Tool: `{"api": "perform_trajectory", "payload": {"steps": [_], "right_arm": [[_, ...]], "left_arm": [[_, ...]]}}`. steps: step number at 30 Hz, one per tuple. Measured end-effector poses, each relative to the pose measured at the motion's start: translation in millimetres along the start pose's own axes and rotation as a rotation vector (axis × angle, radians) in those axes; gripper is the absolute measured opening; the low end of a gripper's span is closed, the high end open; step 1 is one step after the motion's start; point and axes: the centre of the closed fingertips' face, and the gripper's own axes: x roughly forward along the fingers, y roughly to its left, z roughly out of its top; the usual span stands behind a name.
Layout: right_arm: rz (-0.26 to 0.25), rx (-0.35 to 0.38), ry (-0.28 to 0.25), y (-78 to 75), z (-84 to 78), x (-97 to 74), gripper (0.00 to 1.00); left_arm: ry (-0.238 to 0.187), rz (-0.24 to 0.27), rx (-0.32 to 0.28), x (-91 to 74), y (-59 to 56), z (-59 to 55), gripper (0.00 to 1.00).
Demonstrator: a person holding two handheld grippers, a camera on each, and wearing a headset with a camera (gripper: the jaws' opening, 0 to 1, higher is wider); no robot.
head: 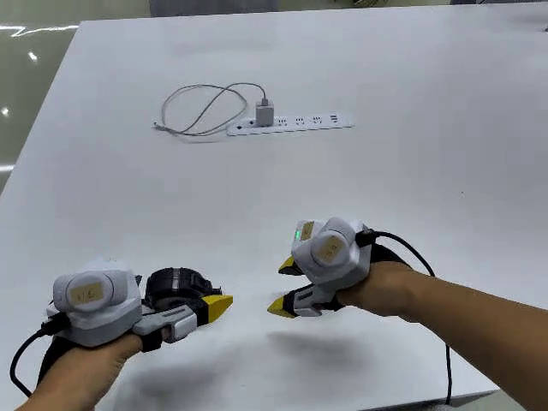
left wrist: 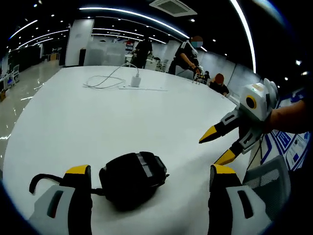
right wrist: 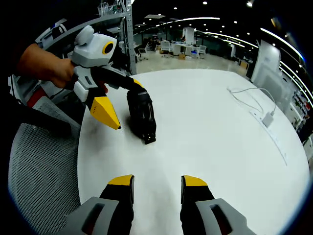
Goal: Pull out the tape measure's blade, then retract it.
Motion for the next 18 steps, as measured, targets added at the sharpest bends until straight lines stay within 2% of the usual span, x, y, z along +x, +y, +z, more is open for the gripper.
{"api": "perform_trajectory", "payload": {"steps": [1,3,5,7,9,11,13,18], "right_arm": [[-0.004,0.004,-0.004,-0.2,-0.8,-2.7,0.36],[-0.015,0.013,-0.008,-1.9,-4.1,-9.2,0.38],[-0.028,0.021,-0.016,-4.3,-7.5,-16.6,0.39],[-0.038,0.041,-0.027,-7.5,-11.0,-22.9,0.40],[-0.050,0.061,-0.040,-11.7,-15.3,-30.4,0.42],[-0.057,0.071,-0.034,-16.0,-22.3,-37.1,0.43],[-0.061,0.106,-0.036,-18.4,-27.3,-44.6,0.46],[-0.086,0.133,-0.047,-25.7,-39.5,-62.0,0.51]], "left_arm": [[0.014,-0.014,0.007,-1.1,0.3,-1.7,0.99],[-0.019,-0.023,0.032,-7.0,3.7,4.4,0.99],[-0.007,-0.002,0.035,-11.7,13.4,4.1,0.99],[-0.006,-0.003,0.038,-15.8,20.0,3.8,0.99],[0.036,-0.010,0.093,-20.6,25.8,-3.7,0.99],[0.055,-0.009,0.108,-25.4,29.2,-8.5,0.99],[0.052,-0.030,0.105,-30.7,29.3,-9.0,0.99],[0.054,-0.060,0.130,-39.8,27.1,-9.8,0.99]]}}
